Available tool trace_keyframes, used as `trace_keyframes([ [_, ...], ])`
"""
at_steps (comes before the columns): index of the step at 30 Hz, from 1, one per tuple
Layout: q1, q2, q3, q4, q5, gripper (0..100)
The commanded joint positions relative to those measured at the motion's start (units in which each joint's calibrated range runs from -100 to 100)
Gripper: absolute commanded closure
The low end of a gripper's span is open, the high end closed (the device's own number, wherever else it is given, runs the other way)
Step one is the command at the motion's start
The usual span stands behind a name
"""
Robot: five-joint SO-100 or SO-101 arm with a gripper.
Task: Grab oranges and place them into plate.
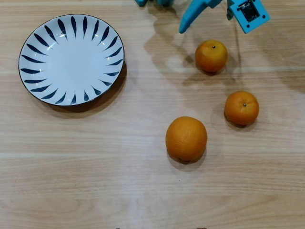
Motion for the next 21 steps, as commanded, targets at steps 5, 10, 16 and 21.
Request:
trace_keyframes([
  [5, -0.54, 9.20, -2.76, -5.28, -4.05, 47],
  [10, -0.86, 15.03, -4.39, -5.37, -6.45, 47],
  [16, -0.86, 19.85, -7.47, -5.37, -6.66, 47],
  [21, -0.86, 23.15, -8.73, -7.60, -6.66, 47],
])
